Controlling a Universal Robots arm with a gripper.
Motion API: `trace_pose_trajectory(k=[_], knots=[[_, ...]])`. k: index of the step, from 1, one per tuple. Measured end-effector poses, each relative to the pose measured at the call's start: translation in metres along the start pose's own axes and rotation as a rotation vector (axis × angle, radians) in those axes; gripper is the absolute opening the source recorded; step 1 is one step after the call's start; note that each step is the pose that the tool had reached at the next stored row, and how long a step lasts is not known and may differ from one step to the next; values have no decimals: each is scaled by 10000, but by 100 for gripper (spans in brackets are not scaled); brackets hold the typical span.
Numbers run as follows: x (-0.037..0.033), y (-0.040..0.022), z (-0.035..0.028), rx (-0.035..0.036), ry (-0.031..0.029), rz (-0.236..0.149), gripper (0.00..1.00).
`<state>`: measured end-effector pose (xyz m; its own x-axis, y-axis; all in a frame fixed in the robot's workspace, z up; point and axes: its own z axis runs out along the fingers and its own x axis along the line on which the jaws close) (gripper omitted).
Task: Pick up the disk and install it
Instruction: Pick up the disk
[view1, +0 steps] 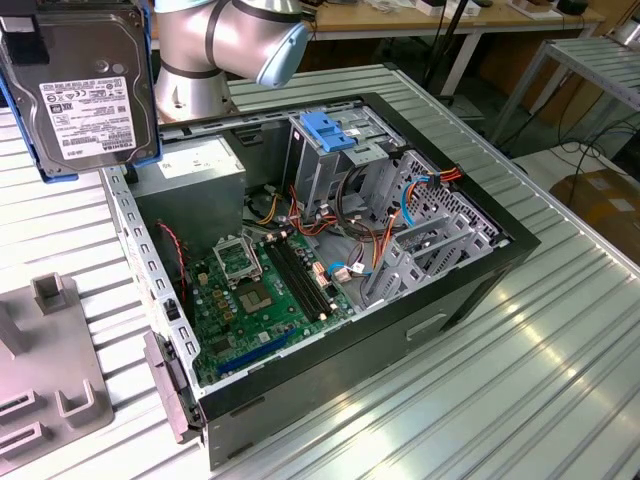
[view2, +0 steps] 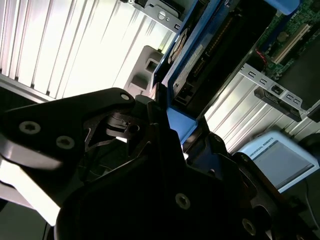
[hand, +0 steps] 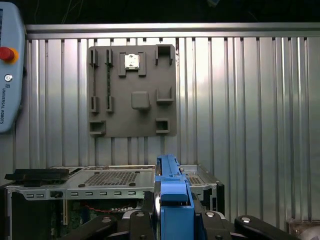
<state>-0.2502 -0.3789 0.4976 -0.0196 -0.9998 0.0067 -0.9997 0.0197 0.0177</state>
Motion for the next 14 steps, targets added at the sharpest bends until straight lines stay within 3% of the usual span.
trace_pose_trajectory(k=[14], knots=[[-3, -144, 4, -1, 0, 1, 37]])
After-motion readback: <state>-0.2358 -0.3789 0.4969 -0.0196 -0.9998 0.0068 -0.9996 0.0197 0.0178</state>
